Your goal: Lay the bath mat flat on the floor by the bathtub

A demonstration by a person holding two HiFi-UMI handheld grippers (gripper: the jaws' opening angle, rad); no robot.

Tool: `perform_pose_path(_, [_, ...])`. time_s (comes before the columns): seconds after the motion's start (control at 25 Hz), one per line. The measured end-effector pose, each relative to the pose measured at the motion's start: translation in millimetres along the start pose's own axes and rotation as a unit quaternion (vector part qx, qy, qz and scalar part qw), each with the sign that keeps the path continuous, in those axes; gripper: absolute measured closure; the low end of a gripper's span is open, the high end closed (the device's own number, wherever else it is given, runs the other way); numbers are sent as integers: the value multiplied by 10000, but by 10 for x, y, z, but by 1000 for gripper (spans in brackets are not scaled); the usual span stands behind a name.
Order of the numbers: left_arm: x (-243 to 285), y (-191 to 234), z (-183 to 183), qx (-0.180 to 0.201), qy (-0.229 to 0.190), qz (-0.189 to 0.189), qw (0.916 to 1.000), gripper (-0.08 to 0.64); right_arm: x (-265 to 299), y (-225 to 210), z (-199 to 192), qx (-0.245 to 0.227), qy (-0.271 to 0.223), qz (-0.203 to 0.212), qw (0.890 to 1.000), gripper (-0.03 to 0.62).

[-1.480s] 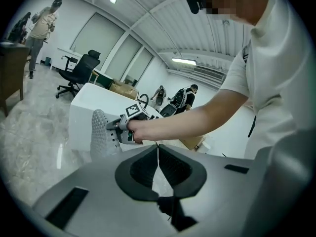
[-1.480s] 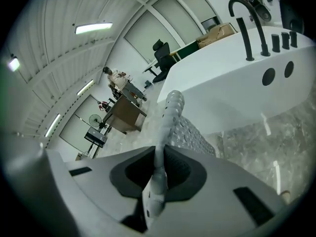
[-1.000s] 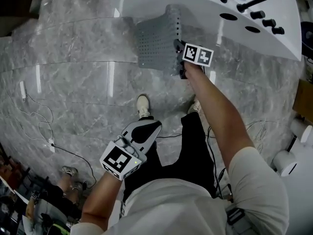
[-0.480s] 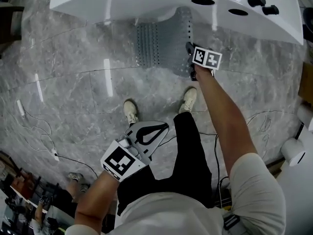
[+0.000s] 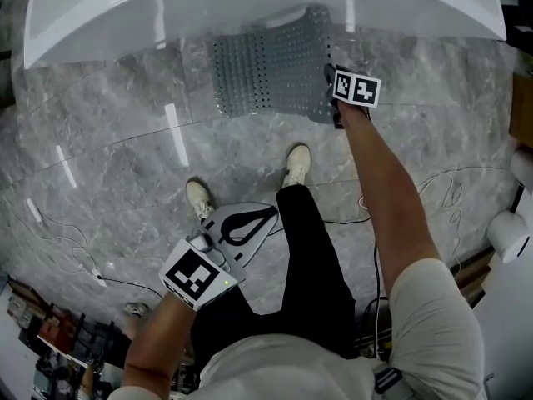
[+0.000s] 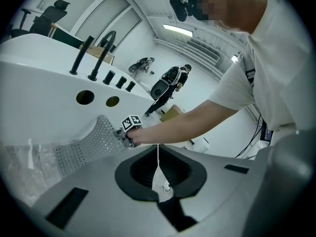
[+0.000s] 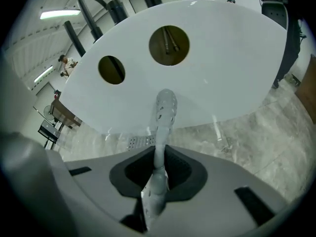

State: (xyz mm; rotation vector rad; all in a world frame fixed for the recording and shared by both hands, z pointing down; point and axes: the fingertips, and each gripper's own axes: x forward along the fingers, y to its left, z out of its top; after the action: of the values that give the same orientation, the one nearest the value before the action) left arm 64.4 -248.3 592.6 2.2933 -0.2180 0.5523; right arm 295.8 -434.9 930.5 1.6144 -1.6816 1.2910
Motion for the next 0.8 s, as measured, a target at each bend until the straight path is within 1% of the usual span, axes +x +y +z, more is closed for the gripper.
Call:
perform_pose_path(0.12, [353,-70,90,85,57,-50,9999,537,-6,-431,-27,9,37,-113,9999,529])
perform_pose_path(0.32, [833,-126,173,93,200,-114,9997,538,72,-957,-43,-89,155,-244,9995,522])
perform_pose_path(0.48, [1143,-183,188,69,350,-137,9993,537,130,-1358,-67,-164,301,-409,9986,479])
perform_pose_path(0.52, [1216,-217,194,88,390,-167,9991,537,116,-1456,-34,-248,296,-474,9981,510])
perform_pose_path(0.56, [1284,-258,202,103,422,-205,9988,537,82,-1548,8,-340,275,-533,9976,522])
perform_pose_path(0.64, [1390,-350,222,132,488,-288,9983,537,-22,-1700,47,-417,261,-598,9970,522])
perform_pose_path(0.68, [1434,-395,240,155,524,-320,9980,537,-88,-1768,34,-416,275,-622,9968,531])
perform_pose_path(0.8, [1556,-521,364,242,571,-377,9974,537,-310,-1934,-28,-369,326,-621,9969,534])
